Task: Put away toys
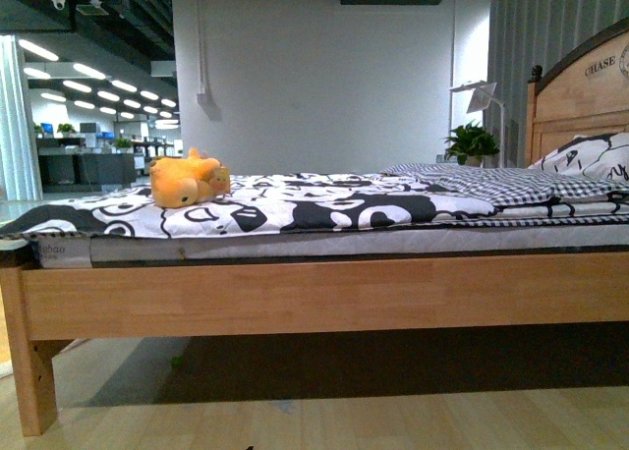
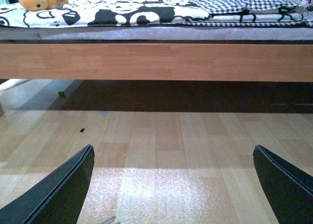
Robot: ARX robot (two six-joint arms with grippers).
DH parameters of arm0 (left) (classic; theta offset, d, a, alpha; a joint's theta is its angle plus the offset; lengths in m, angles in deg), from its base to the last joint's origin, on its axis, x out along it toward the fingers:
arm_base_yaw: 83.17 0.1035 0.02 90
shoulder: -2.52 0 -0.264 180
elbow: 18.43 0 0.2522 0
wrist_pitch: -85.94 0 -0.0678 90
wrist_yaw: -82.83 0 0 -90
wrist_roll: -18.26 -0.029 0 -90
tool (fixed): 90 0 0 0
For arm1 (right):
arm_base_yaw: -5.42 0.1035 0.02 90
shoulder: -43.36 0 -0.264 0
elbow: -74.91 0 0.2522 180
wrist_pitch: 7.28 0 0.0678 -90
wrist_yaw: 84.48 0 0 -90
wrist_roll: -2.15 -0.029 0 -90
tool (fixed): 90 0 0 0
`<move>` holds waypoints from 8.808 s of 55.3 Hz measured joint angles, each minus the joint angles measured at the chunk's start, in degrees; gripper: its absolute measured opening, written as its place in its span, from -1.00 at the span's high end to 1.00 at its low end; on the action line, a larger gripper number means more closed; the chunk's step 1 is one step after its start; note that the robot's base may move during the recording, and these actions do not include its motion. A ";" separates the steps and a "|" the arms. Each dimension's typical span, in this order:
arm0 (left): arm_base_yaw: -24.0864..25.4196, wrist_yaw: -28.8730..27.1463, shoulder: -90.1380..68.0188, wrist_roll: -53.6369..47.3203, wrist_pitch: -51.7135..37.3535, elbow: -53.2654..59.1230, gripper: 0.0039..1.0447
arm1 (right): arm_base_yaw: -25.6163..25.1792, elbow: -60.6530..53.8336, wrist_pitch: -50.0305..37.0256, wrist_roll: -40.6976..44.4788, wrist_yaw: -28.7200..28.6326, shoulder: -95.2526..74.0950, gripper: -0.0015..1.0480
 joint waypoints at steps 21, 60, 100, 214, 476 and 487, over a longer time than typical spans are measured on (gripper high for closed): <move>0.00 0.00 0.00 0.00 0.00 0.00 -0.88 | 0.00 0.00 0.00 0.02 0.00 0.00 -0.87; 0.00 0.00 0.00 0.00 0.00 0.00 -0.88 | 0.00 0.00 0.00 0.02 0.00 0.00 -0.87; 0.00 0.00 0.00 0.00 0.00 0.00 -0.88 | 0.00 0.00 0.00 0.02 0.00 0.00 -0.87; 0.00 0.00 0.09 0.00 0.00 0.00 -0.88 | 0.00 0.00 0.00 0.02 -0.11 0.00 -0.87; 0.15 -0.02 0.17 -0.04 -0.09 0.02 -0.88 | 8.74 71.17 11.65 14.49 27.96 -89.72 0.01; 0.15 -0.02 0.17 -0.04 -0.09 0.02 -0.88 | 7.61 70.44 8.52 14.05 24.83 -88.80 0.51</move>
